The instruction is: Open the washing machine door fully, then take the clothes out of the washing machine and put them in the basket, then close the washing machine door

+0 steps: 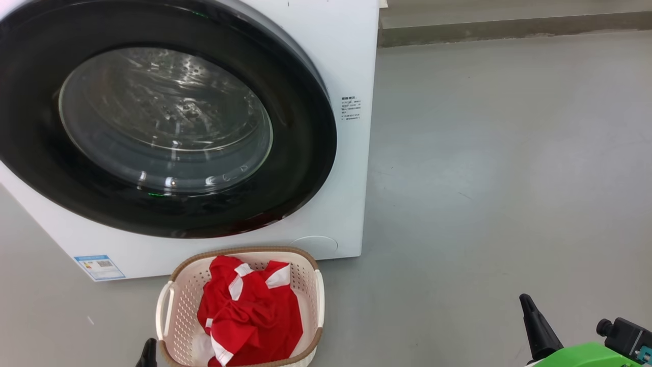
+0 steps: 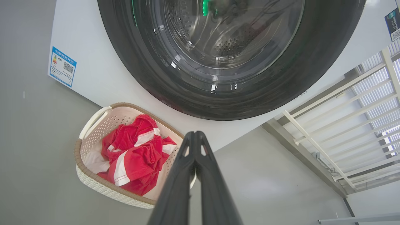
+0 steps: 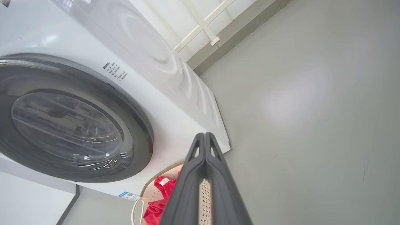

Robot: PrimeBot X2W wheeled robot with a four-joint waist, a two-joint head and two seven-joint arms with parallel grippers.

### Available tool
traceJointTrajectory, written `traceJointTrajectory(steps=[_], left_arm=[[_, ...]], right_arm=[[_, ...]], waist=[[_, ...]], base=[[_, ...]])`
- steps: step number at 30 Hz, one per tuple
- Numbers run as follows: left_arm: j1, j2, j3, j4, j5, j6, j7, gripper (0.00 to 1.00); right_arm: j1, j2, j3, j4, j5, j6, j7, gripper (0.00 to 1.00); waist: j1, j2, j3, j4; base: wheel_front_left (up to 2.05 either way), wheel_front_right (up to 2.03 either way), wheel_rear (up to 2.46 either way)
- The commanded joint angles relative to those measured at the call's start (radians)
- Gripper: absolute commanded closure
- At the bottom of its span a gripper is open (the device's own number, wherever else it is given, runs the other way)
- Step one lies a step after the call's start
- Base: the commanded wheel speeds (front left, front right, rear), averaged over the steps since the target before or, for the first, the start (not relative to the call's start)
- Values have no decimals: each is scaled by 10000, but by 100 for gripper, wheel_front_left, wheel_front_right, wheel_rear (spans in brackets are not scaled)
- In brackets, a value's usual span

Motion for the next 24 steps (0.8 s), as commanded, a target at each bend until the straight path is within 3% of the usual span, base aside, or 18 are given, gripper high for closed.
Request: traceJointTrajectory(steps=[1,24], left_arm=[[-384,107,170,-287,-277,-29,58,100],[-871,57,232,-387,-2752,-42,735,100]], right_arm=[[-547,-110,14,-304,261,-5,80,100],[-888,-42,-299,-581,2603,-7,787,100]], waist=[[-1,0,3,16],[-1,0,43,244]], base=[[0,0,0],[0,0,0]])
